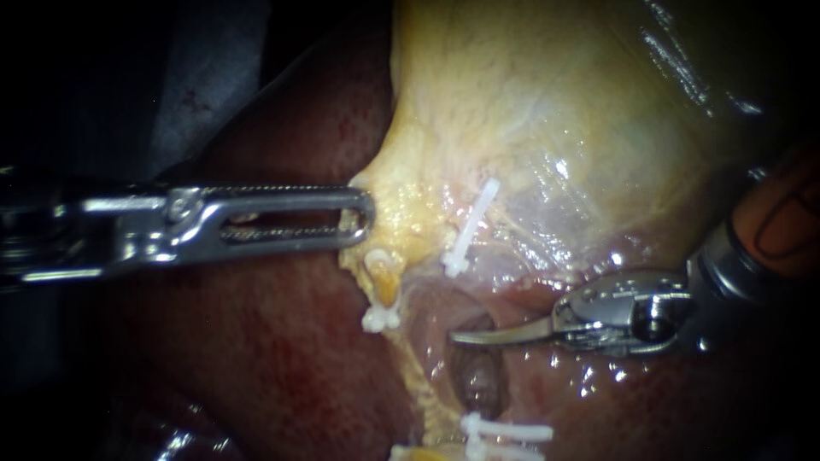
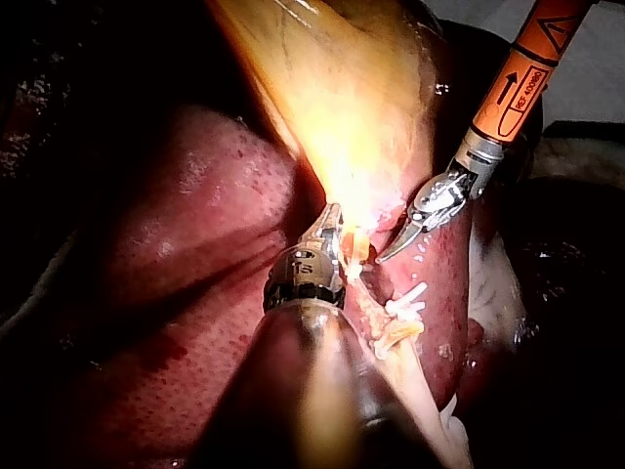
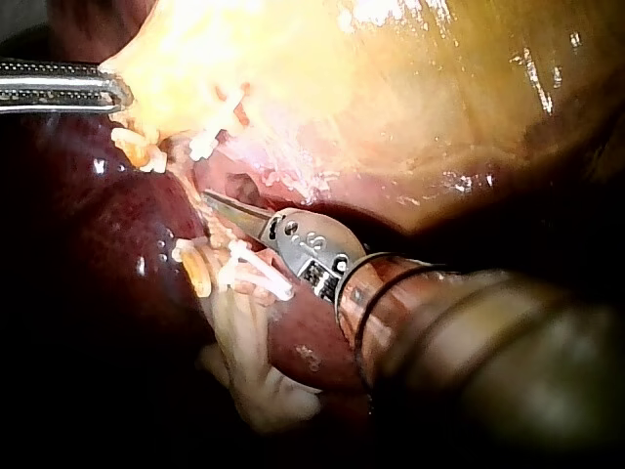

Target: Go back from the cut right tube

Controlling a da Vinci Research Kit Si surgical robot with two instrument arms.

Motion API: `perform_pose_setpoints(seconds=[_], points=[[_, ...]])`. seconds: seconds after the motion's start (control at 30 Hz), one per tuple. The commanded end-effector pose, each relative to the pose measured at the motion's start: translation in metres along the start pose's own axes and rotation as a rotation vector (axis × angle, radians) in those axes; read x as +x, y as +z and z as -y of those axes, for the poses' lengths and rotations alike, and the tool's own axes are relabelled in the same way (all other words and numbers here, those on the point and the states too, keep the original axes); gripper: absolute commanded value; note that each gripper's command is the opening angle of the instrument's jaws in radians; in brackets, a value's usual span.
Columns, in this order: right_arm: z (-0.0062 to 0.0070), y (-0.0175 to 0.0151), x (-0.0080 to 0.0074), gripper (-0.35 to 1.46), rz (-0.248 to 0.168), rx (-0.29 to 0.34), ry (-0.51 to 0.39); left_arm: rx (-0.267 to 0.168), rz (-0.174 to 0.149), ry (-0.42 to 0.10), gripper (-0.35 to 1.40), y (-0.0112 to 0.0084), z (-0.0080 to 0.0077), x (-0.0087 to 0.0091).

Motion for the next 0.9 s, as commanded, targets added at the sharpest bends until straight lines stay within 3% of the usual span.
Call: perform_pose_setpoints(seconds=[0.03,0.63,0.77,0.9], points=[[0.0,0.0,0.0,-0.35,0.0,-0.001,0.001,0.0,0.001,0.0,-0.35,0.0,0.0,0.0],[0.0003,0.0,0.0001,-0.35,-0.004,0.006,-0.001,0.0,0.001,0.0,-0.35,0.0,0.0,0.0],[0.0003,0.0,0.0001,0.2,-0.015,0.011,-0.001,0.0,0.001,0.0,-0.35,0.0,0.0,0.0],[0.0003,0.0,0.0002,0.42,-0.018,0.012,-0.001,0.0,0.001,0.0,-0.35,0.0,0.0,0.0]])
